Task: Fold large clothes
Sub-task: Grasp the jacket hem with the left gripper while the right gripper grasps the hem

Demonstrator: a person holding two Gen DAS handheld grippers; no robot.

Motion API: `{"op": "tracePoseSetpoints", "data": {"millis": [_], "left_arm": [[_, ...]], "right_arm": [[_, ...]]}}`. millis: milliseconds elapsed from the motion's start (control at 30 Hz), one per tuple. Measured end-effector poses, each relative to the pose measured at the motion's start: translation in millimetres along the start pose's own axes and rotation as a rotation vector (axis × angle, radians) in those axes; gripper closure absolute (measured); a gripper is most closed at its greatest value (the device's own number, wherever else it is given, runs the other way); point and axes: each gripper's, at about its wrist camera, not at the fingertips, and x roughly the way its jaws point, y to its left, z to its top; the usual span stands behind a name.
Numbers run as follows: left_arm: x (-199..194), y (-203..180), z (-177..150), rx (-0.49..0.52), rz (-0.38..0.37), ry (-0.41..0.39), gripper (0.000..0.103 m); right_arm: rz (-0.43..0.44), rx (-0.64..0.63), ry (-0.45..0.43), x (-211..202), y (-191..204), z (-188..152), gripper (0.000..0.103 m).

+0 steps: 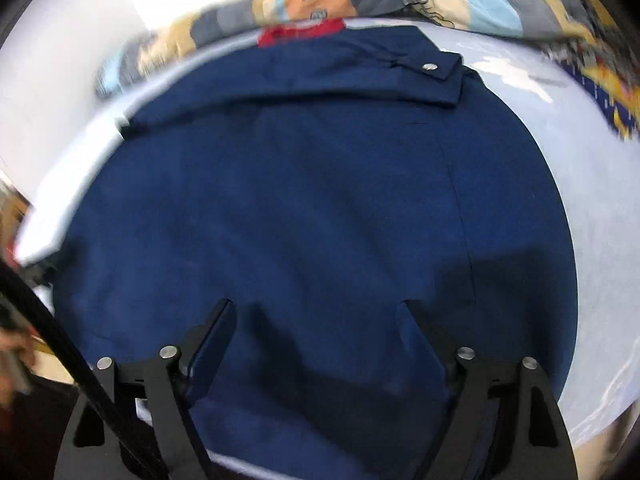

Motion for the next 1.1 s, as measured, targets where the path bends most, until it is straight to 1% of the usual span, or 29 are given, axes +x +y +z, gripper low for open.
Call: {"op": "tracePoseSetpoints", "data": {"millis": [67, 167, 200, 267, 300, 333, 367, 400, 500, 600, 700, 767, 800, 833, 867, 933, 1000, 1033, 1067, 1100], "left_arm": [[-10, 16, -10, -0.039, -0.004, -0.001, 0.012], [-13, 41, -26, -0.113, -0.004, 0.037, 0.012], [-13, 49, -31, -0.139, -0.022, 0.049, 0.013], [-13, 61, -38, -0.202, -0.082, 0.068, 0.013], [-12, 64, -40, -0.221, -0.104, 0.077, 0.016], [-12, 66, -43, -0.242, -0.141, 0.09, 0.021], [-11, 64, -44, -0.245, -0.161, 0.096, 0.034], [-10, 62, -45, -0.243, -0.174, 0.101, 0.043], [-8, 50, -45, -0.197, -0.171, 0.105, 0.05], [-8, 47, -44, -0.204, -0.197, 0.104, 0.052], [-10, 41, -43, -0.196, -0.225, 0.093, 0.052], [-9, 34, -43, -0.195, -0.291, 0.104, 0.052], [-8, 31, -43, -0.182, -0.297, 0.11, 0.052], [-6, 23, -44, -0.146, -0.284, 0.12, 0.052], [-4, 16, -45, -0.106, -0.254, 0.128, 0.052], [-1, 7, -46, -0.061, -0.221, 0.137, 0.05], [-1, 2, -46, -0.047, -0.215, 0.135, 0.044], [-1, 1, -46, -0.045, -0.218, 0.132, 0.041], [1, 0, -46, -0.044, -0.216, 0.133, 0.032], [5, -1, -47, -0.042, -0.193, 0.143, 0.027]], "right_arm": [[0.048, 0.072, -0.061, -24, -18, -2, 0.018], [0.048, 0.165, -0.116, -50, -51, -10, 0.018], [0.045, 0.192, -0.124, -55, -62, -12, 0.018], [0.025, 0.262, -0.138, -65, -91, -21, 0.018], [0.015, 0.29, -0.141, -68, -100, -23, 0.018], [0.009, 0.327, -0.142, -70, -113, -28, 0.018], [0.011, 0.36, -0.141, -72, -124, -32, 0.018], [0.02, 0.394, -0.133, -73, -135, -37, 0.018], [0.065, 0.476, -0.102, -66, -161, -50, 0.018], [0.139, 0.54, -0.076, -58, -173, -61, 0.021], [0.191, 0.564, -0.076, -56, -173, -66, 0.029], [0.245, 0.576, -0.058, -51, -168, -70, 0.04], [0.258, 0.577, -0.044, -48, -164, -71, 0.042], [0.271, 0.574, -0.03, -45, -160, -73, 0.042], [0.275, 0.568, -0.026, -43, -156, -75, 0.043], [0.302, 0.536, -0.017, -41, -144, -73, 0.043], [0.322, 0.487, -0.015, -44, -133, -71, 0.043], [0.302, 0.44, -0.01, -45, -125, -69, 0.043], [0.26, 0.393, -0.003, -46, -118, -67, 0.043], [0.219, 0.364, 0.008, -44, -114, -66, 0.045]]}}
